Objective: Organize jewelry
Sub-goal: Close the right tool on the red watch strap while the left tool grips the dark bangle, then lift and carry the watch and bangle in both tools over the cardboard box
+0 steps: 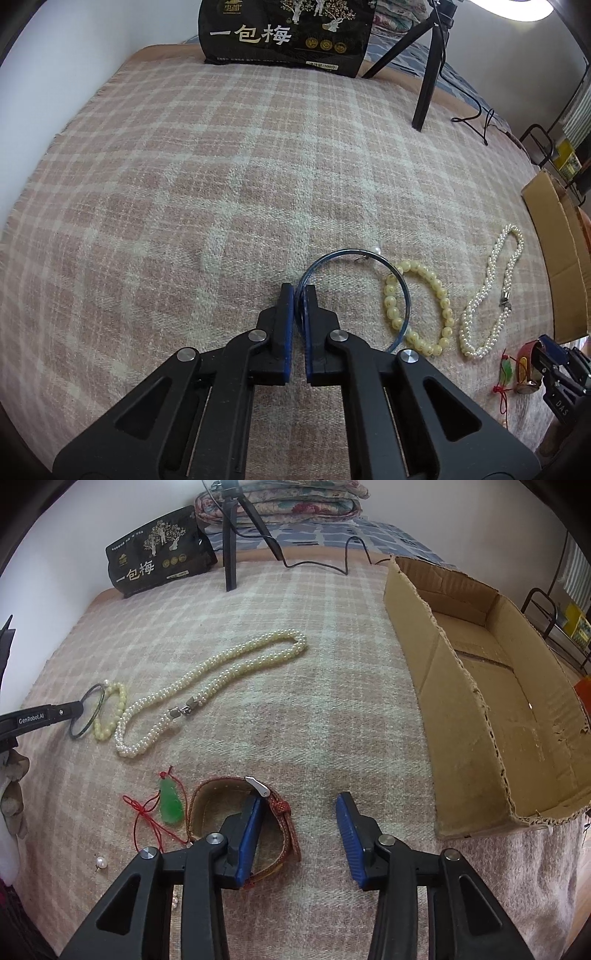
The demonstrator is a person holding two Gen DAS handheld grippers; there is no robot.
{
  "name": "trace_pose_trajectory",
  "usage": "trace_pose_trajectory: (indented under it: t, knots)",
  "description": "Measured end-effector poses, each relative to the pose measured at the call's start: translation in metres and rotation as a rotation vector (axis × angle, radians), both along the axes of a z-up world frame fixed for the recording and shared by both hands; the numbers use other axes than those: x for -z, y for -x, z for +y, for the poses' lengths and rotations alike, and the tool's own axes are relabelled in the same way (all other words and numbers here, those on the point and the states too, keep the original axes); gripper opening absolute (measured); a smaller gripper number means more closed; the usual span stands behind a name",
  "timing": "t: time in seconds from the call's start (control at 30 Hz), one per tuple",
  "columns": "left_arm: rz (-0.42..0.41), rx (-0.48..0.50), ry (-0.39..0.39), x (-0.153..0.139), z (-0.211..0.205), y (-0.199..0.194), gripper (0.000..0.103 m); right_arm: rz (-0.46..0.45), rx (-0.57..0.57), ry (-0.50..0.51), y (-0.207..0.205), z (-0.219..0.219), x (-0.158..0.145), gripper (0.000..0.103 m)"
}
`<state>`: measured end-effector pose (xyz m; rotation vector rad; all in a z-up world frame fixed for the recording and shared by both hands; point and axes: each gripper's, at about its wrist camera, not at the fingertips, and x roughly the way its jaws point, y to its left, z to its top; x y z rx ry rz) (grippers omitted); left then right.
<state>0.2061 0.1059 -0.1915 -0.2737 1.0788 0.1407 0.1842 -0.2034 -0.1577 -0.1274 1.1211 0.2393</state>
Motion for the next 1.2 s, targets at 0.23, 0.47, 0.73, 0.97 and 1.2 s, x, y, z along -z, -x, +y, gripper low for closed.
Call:
trace_pose_trajectory:
  t: [0.23, 0.47, 0.73, 0.97, 1.2]
  knots:
    - [-0.036, -0.005, -0.017, -0.015, 0.001, 0.006, 0.002, -0.006, -0.004, -0.019, 0.004, -0.002, -0.003, 0.016]
    - [-0.088, -0.005, -0.047, -0.034, -0.001, 0.015, 0.002, -0.047, -0.011, -0.039, 0.011, -0.001, -0.017, 0.01]
    - [-0.142, 0.01, -0.084, -0.055, -0.005, 0.028, 0.001, -0.096, -0.014, -0.045, 0.018, 0.0, -0.035, 0.01]
    - [-0.176, 0.007, -0.077, -0.072, -0.003, 0.04, 0.001, -0.147, -0.018, -0.049, 0.028, 0.0, -0.054, 0.01]
    - [-0.211, 0.021, -0.069, -0.088, -0.007, 0.052, 0.001, -0.182, -0.008, -0.05, 0.035, -0.006, -0.065, 0.01]
